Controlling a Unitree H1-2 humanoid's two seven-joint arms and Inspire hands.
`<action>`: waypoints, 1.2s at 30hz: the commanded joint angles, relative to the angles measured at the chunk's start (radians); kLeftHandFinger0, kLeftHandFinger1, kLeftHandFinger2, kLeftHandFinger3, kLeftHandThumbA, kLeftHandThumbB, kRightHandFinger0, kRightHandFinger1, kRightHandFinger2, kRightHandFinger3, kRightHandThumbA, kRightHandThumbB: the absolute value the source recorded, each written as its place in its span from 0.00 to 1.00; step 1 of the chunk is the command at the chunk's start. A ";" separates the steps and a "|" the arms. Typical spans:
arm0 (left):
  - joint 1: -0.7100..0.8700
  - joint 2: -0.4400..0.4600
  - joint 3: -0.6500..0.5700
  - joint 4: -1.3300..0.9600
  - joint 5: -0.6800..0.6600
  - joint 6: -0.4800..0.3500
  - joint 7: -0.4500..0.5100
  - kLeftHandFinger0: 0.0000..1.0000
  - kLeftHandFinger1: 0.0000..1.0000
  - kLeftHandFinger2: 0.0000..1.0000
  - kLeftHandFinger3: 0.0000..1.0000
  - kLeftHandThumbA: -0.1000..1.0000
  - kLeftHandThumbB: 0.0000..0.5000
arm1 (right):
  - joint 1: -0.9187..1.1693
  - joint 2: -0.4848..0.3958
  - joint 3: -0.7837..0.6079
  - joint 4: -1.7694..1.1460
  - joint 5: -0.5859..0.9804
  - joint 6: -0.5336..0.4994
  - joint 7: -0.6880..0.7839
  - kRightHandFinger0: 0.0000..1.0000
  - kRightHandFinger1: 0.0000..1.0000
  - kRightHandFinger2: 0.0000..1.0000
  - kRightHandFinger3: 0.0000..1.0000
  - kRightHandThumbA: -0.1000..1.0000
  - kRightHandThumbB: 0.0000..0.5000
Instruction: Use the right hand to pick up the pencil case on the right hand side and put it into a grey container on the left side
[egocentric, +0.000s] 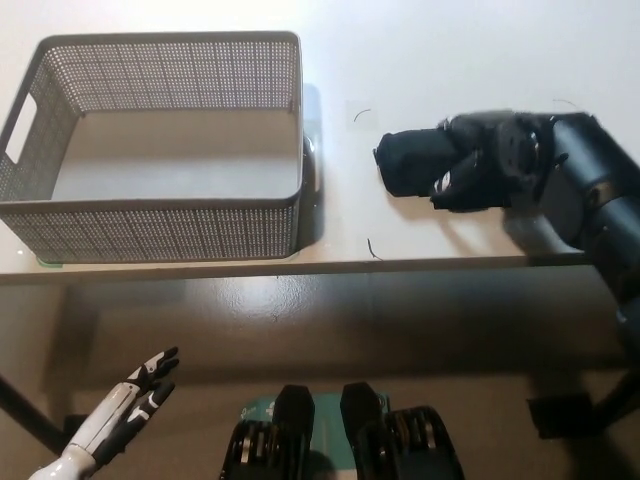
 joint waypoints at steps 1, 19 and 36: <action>-0.009 0.011 0.004 -0.030 0.009 -0.033 0.003 1.00 1.00 1.00 1.00 1.00 0.64 | -0.028 0.031 0.009 0.060 0.008 -0.063 -0.084 1.00 1.00 1.00 1.00 0.81 1.00; -0.043 0.016 0.004 -0.017 -0.008 -0.081 -0.003 1.00 1.00 1.00 1.00 1.00 0.66 | 0.081 0.053 0.003 0.126 0.003 -0.130 -0.501 0.15 0.19 0.21 0.37 0.01 0.31; -0.045 0.025 0.003 -0.002 0.001 -0.083 -0.003 1.00 1.00 1.00 1.00 1.00 0.56 | 0.079 0.019 -0.055 0.097 0.036 -0.238 -0.738 0.00 0.03 0.40 0.28 0.00 0.24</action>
